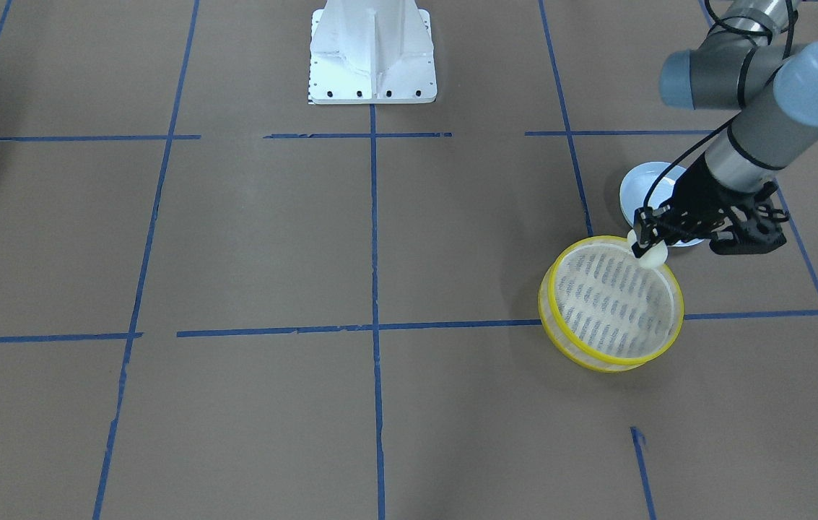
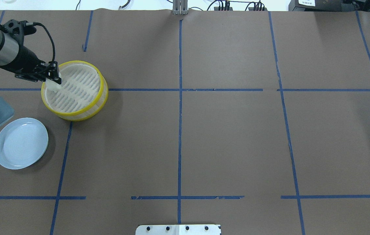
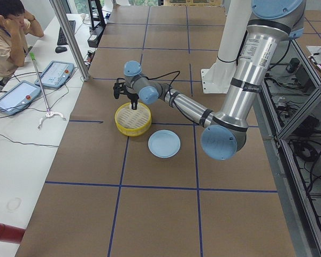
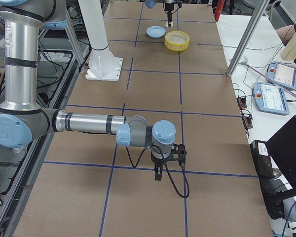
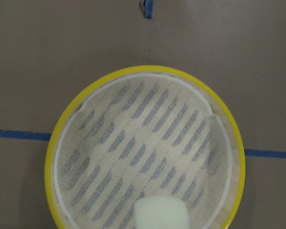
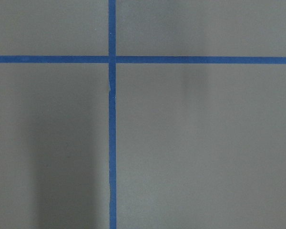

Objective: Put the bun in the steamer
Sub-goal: 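Carry the bun with the left gripper over the yellow-rimmed steamer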

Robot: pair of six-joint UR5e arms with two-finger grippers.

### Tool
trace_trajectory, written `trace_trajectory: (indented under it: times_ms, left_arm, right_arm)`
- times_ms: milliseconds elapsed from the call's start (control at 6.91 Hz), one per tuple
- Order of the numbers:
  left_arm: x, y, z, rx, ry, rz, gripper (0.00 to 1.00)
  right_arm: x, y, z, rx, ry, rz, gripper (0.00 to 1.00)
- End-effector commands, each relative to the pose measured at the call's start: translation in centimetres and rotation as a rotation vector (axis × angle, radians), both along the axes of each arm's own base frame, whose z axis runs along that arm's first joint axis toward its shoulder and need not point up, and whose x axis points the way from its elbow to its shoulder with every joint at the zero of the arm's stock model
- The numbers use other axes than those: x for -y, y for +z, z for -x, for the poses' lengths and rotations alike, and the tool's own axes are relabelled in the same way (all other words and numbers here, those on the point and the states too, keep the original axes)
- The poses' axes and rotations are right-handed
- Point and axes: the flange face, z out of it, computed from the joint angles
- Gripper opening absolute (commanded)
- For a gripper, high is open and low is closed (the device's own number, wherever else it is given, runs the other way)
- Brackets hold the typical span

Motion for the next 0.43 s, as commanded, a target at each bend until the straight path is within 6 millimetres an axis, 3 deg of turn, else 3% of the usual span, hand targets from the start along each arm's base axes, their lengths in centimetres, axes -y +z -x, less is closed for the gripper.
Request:
trace_trajectory:
  times_ms: [0,289]
  left_arm:
    - [-0.4,2.9,-5.8,0.079,0.042,0.020,0.28]
    - [-0.7,3.4,-7.1,0.096,0.054,0.019,0.31]
  right_arm:
    - [0.0,0.0,0.0,0.000,0.000,0.000,1.00]
    - [0.0,0.0,0.0,0.000,0.000,0.000,1.00]
